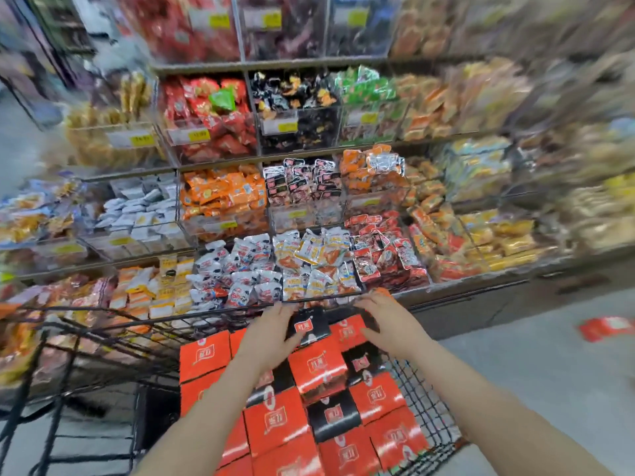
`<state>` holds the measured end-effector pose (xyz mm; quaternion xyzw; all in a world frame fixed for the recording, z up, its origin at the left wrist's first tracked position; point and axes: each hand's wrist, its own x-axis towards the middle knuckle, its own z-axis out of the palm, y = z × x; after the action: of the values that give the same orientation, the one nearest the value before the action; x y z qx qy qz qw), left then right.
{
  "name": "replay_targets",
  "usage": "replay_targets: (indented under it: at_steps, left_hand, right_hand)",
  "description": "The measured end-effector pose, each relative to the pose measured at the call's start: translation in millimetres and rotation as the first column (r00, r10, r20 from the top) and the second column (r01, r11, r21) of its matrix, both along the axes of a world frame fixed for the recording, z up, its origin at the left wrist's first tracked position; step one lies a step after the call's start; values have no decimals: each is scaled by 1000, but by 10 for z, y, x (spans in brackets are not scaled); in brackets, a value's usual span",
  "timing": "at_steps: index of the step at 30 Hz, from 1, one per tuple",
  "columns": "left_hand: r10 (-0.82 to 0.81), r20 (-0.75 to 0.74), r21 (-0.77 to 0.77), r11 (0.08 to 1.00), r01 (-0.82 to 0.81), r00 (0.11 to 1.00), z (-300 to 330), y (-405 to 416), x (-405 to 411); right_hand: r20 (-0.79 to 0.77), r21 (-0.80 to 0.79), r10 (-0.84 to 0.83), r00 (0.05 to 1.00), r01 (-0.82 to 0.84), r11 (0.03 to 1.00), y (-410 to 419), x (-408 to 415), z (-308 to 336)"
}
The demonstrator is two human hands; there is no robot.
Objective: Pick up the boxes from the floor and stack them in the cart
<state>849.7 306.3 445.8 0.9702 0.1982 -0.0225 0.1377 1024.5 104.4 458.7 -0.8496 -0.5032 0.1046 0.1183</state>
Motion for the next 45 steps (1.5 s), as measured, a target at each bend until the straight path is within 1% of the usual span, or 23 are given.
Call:
replay_targets:
  at_steps: [2,4,8,10,13,16,19,23,28,31,34,35,39,43,45]
  left_hand:
    - [-98,30,47,994,96,995,232,-173,245]
    - [-200,54,85,977,195,978,428,-431,525]
    - [-383,203,108,923,368,901,745,-1131,1026]
    - [-475,233,128,880,458,848,840,-1512,1223]
    - [-589,237,153,808,569,773,925,-2087,1440]
    - [-663,233,183,749,637,712,1006,-2730,1593]
    - [-716,277,191,694,694,640,1130,-3461,1718]
    - [-775,328,171,610,773,540,1257,-4638,1926]
    - [-795,423,115,524,844,436,1350,-6130,2031]
    - [-794,467,77,476,876,390,1379,-6848,2070]
    - [-816,485,112,413,904,313,1386,-7427,2197]
    - [-823,485,116,397,910,297,1391,-7590,2265]
    - [-850,440,71,353,933,288,1379,-8153,2594]
    - [-861,442,97,323,941,250,1285,-8669,3026]
    - [-876,414,89,310,946,248,1188,-8914,3308]
  right_hand:
    - [60,50,-110,992,107,993,-393,7,201]
    - [78,85,-241,967,234,969,-849,7,369]
    - [70,124,-476,877,466,876,-1811,-57,654]
    - [41,140,-584,810,575,806,-2293,-117,764]
    - [-30,171,-729,684,722,670,-3029,-219,838]
    - [-117,191,-820,560,823,535,-3764,-355,853]
    - [-103,193,-876,470,874,446,-4471,-511,960]
    - [-85,193,-916,391,909,370,-5511,-686,1119]
    - [-37,183,-955,296,941,285,-6656,-845,1268]
    - [-46,199,-971,235,955,222,-7232,-891,1305]
    - [-63,226,-978,199,957,180,-7696,-879,1321]
    - [-69,232,-980,186,958,165,-7839,-859,1319]
    - [-93,230,-987,130,967,106,-8368,-685,1258]
    - [-97,217,-992,78,975,55,-8848,-351,1141]
    - [-102,201,-993,59,979,37,-9070,-145,1058]
